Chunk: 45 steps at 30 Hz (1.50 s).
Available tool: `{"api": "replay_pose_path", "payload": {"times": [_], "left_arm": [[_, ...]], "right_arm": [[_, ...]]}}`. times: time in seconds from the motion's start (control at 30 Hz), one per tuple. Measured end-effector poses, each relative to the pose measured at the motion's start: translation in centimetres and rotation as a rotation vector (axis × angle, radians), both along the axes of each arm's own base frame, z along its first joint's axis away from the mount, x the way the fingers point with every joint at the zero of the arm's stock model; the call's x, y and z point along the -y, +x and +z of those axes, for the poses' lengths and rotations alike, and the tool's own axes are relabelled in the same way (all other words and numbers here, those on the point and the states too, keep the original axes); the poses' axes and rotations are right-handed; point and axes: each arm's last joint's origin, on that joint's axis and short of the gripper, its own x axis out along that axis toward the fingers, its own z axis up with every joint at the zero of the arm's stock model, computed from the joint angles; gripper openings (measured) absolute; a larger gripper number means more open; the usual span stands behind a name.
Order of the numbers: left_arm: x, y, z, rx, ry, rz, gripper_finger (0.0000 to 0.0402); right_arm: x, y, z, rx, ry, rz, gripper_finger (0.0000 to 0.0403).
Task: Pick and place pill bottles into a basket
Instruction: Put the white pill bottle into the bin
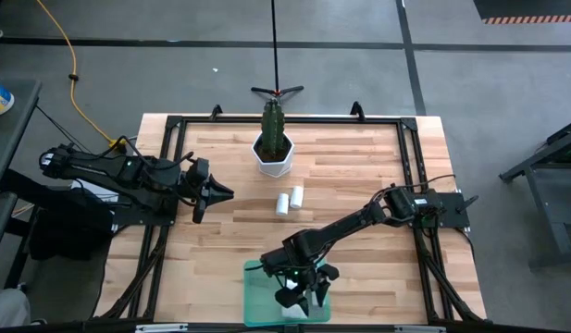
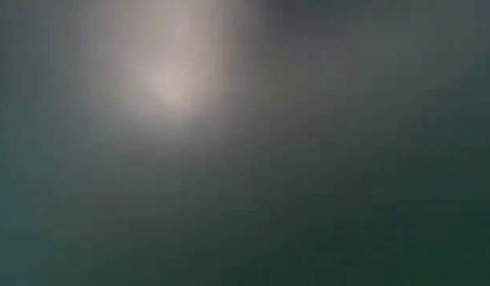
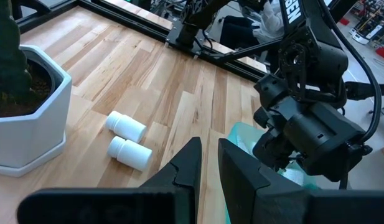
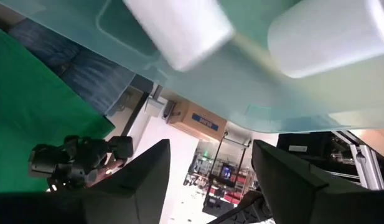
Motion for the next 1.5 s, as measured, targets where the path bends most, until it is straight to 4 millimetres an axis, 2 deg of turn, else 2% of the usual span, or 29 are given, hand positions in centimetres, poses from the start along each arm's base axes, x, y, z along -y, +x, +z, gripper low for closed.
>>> {"api": "replay_pose_path", "payload": {"times": [0.23,0.33,0.47,0.7,0.87,0.97,1.07,1.2,1.33,1.5], "left_arm": [[0.0,0.0,0.0,0.000,0.000,0.000,0.0090],[0.0,0.0,0.0,-0.001,0.000,0.000,0.0090],[0.0,0.0,-0.1,-0.010,0.001,-0.001,0.0090],[0.0,0.0,-0.1,-0.007,0.001,-0.001,0.0090],[0.0,0.0,-0.1,-0.007,-0.005,0.001,0.0090],[0.0,0.0,-0.1,-0.007,-0.006,0.002,0.0090],[0.0,0.0,-0.1,-0.006,-0.007,0.002,0.0090],[0.0,0.0,0.0,-0.004,-0.006,0.004,0.0090],[0.0,0.0,0.0,-0.003,-0.006,0.005,0.0090],[0.0,0.0,0.0,-0.002,-0.020,0.010,0.0090]], "right_arm": [[0.0,0.1,-0.1,0.087,-0.053,0.021,0.0236],[-0.2,0.6,-0.2,0.237,-0.119,0.035,0.0236],[0.1,1.0,0.3,0.403,-0.295,0.023,0.0237],[1.6,1.6,2.7,0.614,-0.454,0.011,0.0237],[1.9,1.5,5.7,0.783,-0.455,0.016,0.0237],[2.4,1.2,7.2,0.832,-0.525,-0.001,0.0237],[3.6,0.7,8.2,0.837,-0.670,-0.036,0.0237],[5.9,0.6,8.3,0.790,-0.871,-0.070,0.0236],[9.0,0.6,7.9,0.692,-1.032,-0.068,0.0236],[13.1,0.1,7.5,0.545,-1.142,-0.034,0.0236]]}}
